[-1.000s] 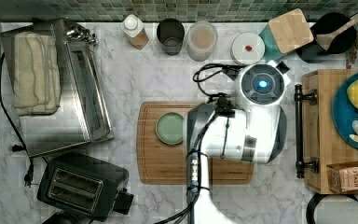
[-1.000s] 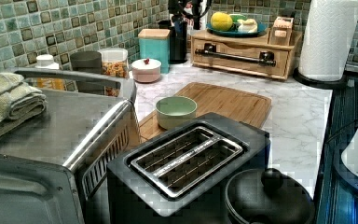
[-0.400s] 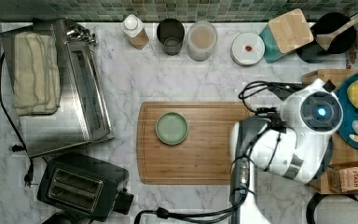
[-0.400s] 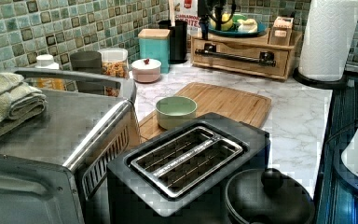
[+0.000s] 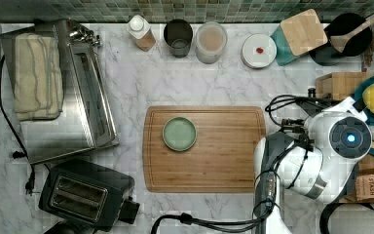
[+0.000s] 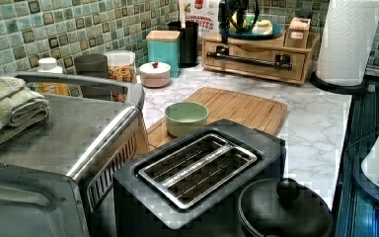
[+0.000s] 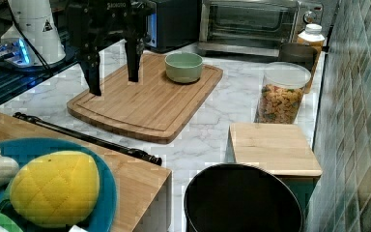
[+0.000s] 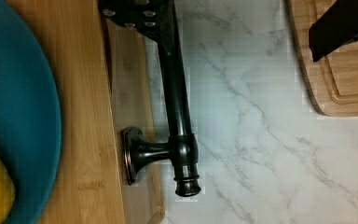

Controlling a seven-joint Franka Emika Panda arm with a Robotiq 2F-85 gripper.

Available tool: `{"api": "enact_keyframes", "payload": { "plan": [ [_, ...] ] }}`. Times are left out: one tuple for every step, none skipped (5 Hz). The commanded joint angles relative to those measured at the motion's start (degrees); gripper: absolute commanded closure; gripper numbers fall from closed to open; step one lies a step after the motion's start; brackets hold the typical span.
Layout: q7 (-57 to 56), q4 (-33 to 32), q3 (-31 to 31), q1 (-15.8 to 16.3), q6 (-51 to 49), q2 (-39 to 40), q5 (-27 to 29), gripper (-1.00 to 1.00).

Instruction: Open the drawer.

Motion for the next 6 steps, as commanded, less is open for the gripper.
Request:
{"api": "enact_keyframes", "payload": {
  "plan": [
    [-7.56, -2.09, -2.26, -2.41, 2.14, 1.35, -2.19, -1.0],
    [-8.27, -0.8, -2.93, -2.55, 2.45, 3.0, -3.45, -1.0],
    [-6.97, -0.95, -3.17, -2.42, 4.54, 4.53, -3.91, -1.0],
    [-6.55, -1.52, -3.19, -2.39, 6.27, 5.76, -2.47, -1.0],
    [-4.05, -3.49, -3.26, -2.58, 10.69, 7.01, -2.39, -1.0],
    [-1.23, -4.4, -4.29, -2.22, 14.06, 7.97, -4.34, -1.0]
  ]
}}
